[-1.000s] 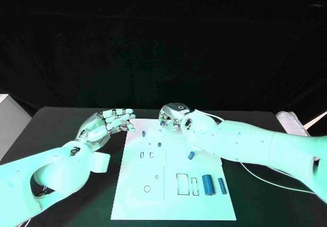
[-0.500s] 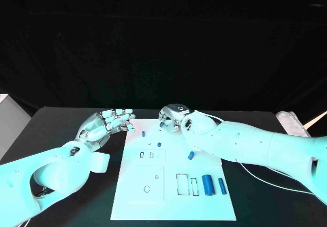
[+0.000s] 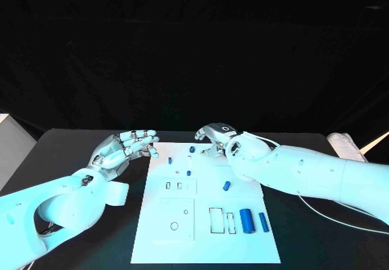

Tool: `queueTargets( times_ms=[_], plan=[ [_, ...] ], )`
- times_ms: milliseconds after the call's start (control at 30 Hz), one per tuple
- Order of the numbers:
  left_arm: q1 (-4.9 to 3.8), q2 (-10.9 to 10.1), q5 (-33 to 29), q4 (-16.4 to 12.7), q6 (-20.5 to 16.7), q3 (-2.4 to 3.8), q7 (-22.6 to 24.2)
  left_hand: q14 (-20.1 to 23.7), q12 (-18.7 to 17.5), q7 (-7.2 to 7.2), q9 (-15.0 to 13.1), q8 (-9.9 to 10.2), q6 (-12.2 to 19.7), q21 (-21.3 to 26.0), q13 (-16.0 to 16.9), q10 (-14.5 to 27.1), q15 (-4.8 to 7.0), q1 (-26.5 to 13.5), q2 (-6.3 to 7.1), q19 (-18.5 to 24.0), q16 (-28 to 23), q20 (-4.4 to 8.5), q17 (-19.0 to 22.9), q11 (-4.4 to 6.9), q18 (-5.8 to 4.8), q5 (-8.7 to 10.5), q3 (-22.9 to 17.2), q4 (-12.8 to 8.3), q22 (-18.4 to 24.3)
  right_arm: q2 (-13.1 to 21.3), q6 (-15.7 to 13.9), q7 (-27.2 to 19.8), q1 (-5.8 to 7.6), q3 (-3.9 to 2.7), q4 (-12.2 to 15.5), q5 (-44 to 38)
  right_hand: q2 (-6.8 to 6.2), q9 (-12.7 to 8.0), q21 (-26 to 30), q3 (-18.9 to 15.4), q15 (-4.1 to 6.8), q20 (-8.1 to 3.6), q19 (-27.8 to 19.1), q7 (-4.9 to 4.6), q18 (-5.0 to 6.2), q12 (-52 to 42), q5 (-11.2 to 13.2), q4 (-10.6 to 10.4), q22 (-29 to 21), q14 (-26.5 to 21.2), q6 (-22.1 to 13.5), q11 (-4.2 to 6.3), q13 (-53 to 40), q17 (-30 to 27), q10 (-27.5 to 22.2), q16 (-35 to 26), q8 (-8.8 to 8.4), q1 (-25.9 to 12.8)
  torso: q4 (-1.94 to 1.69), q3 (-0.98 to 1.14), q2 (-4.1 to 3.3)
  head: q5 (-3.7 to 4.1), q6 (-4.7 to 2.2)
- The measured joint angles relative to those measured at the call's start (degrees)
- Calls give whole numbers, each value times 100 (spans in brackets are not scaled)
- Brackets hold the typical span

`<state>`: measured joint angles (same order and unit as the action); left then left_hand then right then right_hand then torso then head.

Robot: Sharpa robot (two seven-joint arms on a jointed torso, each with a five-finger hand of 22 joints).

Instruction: Assemble the parts on the task board

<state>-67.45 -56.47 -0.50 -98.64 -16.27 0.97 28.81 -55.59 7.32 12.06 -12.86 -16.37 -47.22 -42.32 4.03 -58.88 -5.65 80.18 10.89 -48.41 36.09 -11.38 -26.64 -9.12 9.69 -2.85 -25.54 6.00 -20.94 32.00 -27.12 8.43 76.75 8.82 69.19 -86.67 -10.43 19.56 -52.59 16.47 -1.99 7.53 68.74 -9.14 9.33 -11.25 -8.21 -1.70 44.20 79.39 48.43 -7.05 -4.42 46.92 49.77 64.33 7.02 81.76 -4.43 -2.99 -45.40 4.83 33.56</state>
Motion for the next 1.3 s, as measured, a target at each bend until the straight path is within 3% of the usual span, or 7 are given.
queueTargets(
  times_ms=[167,333,433,600,667,800,1300],
  plan=[
    [-1,-6,0,26,0,-1,0,0,0,0,0,0,0,0,0,0,0,0,0,0,0,0,0,0,0,0,0,0,0,665,-101,19,108,-32,525,244,0,0,-368,88,77,-52,312,-77,-12,-254,-57,-136,439,204,107,58,-4,273,292,233,0,0,52,17,27,8,-29],
    [-2,0,0,53,0,-1,-1,0,0,0,0,0,0,0,0,0,0,0,0,21,0,21,1,0,0,0,0,0,-5,1285,-122,38,180,-52,1008,649,-151,0,-1403,204,140,-113,926,-76,-308,-638,-109,-366,1682,454,227,76,-119,1191,1219,887,0,-231,105,43,52,23,-46],
    [-2,5,0,66,1,-1,-1,0,0,0,0,0,0,0,0,0,0,0,0,21,0,21,1,0,0,0,0,0,-5,1544,-94,58,200,-58,1130,870,-200,13,-1711,156,210,-189,1069,-30,-318,-915,-236,-430,2050,458,295,150,-319,1487,1837,1106,0,-278,131,62,62,30,-50],
    [-2,8,1,83,4,-1,-2,13,0,0,0,0,0,0,0,0,-13,0,0,21,0,21,-1,0,0,0,0,0,-10,1654,29,97,214,-61,1124,1095,-344,81,-2189,-238,293,-289,1280,96,-496,-2243,-302,-609,2647,454,269,341,-1597,2066,2211,1497,112,-205,155,87,68,25,-48],
    [-2,15,1,90,7,-2,-3,21,0,0,0,0,0,0,0,0,-20,0,0,21,0,21,-4,0,0,0,0,0,-13,1656,107,116,216,-61,1083,1176,-230,144,-2545,-601,290,-256,1434,64,-552,-4541,-334,-814,3007,454,118,359,-4241,2650,2263,1865,211,-62,161,96,69,21,-43],
    [-2,28,1,97,14,-2,-4,21,0,0,0,0,0,0,0,0,-21,0,0,21,0,21,-4,0,0,0,0,0,-12,1597,312,175,216,-60,946,1330,-171,213,-2992,-856,217,-194,1534,-41,-674,-6679,-367,-1141,3076,462,-28,283,-6777,2802,2959,2264,379,66,158,101,69,19,-31],
    [0,39,1,109,43,-2,-9,21,0,0,0,0,0,-24,0,0,-21,0,0,21,0,20,-3,0,-1,0,-16,-16,-20,1126,749,330,105,-49,437,1535,-158,244,-3276,-946,166,-136,1527,-98,-686,-7417,-465,-1425,3075,455,-105,200,-7053,2803,3400,2458,500,158,104,93,44,37,3]
  ],
)
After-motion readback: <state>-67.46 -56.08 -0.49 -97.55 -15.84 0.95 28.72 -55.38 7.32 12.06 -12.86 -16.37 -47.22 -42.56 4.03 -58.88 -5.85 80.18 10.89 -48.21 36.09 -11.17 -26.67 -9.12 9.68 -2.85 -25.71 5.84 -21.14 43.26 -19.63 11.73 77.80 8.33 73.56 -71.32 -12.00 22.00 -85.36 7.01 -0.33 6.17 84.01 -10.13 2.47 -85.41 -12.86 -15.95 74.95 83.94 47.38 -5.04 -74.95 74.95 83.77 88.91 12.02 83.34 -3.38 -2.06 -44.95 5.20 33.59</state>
